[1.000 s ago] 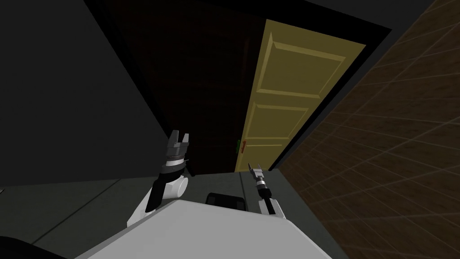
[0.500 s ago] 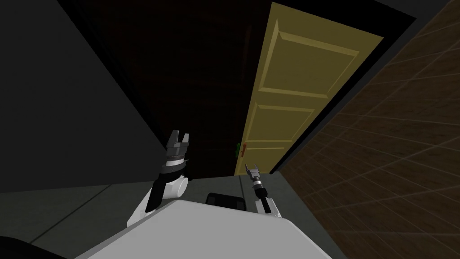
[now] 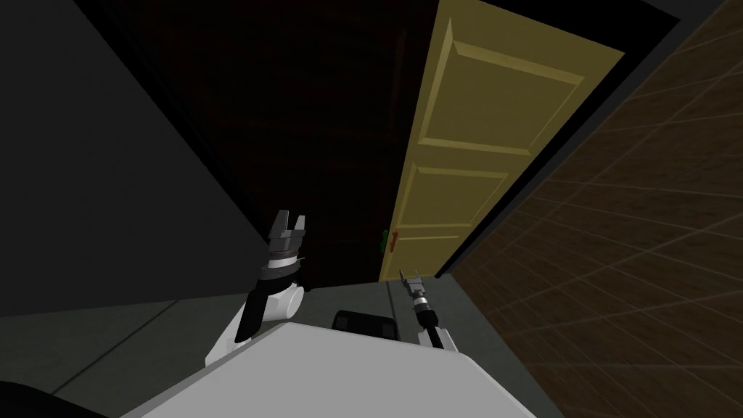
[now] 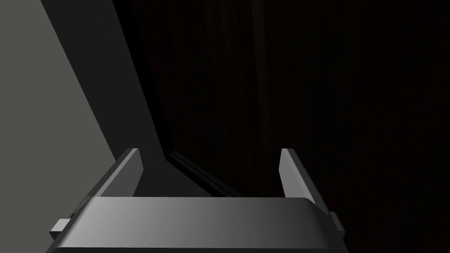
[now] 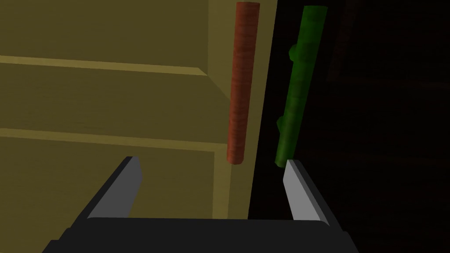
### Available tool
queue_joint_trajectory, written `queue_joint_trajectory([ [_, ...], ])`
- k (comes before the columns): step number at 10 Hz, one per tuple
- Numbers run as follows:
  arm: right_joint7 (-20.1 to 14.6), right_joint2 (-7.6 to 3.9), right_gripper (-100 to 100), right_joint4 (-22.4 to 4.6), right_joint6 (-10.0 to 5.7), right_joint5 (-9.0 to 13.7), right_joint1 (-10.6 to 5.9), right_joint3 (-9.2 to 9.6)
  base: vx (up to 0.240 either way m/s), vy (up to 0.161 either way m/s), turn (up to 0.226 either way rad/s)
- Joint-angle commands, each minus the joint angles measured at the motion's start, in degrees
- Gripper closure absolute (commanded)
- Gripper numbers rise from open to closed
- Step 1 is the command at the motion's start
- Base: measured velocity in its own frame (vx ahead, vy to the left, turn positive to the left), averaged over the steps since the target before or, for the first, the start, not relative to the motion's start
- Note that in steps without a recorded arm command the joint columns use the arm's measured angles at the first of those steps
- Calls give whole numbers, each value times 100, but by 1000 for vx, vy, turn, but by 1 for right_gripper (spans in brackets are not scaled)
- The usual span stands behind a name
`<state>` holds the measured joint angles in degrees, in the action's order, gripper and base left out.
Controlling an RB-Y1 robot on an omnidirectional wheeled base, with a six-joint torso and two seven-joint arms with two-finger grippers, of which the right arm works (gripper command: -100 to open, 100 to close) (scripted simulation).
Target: Pull the door open
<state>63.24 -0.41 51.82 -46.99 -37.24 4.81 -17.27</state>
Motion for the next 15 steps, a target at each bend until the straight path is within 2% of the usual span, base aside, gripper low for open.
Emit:
queue_joint_trajectory([
  [1, 71, -98, -100, -236, -50, 70, -96, -73, -114, 10, -20],
  [4, 206, -489, -100, -488, 13, 345, 55, -196, -152, 12, -59],
  [7, 368, -792, -100, -761, 77, 656, 137, -283, -121, 19, -62],
  [9, 489, -926, -100, -946, 116, 872, 126, -297, -72, -20, -42],
  [11, 626, -947, -100, -1123, 143, 1088, -3, -229, 33, -39, -8],
  [15, 742, -750, -100, -1218, 138, 1224, -321, -20, 172, -33, 38],
])
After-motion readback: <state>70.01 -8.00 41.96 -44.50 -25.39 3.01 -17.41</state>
